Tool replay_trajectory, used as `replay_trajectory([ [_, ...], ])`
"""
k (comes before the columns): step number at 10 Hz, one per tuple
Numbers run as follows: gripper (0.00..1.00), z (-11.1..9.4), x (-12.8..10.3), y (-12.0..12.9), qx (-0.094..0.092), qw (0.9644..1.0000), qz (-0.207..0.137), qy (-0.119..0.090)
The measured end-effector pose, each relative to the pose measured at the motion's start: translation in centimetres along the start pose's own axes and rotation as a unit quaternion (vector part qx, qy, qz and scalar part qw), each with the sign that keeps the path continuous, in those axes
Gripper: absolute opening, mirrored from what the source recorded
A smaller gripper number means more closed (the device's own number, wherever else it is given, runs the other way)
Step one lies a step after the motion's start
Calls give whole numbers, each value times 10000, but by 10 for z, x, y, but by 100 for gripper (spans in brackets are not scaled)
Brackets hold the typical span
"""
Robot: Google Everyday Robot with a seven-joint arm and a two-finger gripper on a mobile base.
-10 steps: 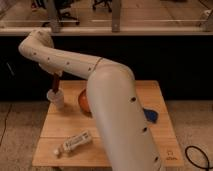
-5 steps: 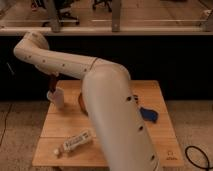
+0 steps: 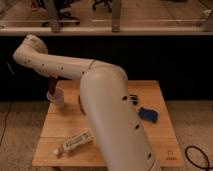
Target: Place the pepper in the ceramic cup
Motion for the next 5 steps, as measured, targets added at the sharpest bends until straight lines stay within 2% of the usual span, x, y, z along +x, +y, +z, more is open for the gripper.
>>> replay_trajectory([
  [5,1,23,-5,3,-1,10000,-76,17],
])
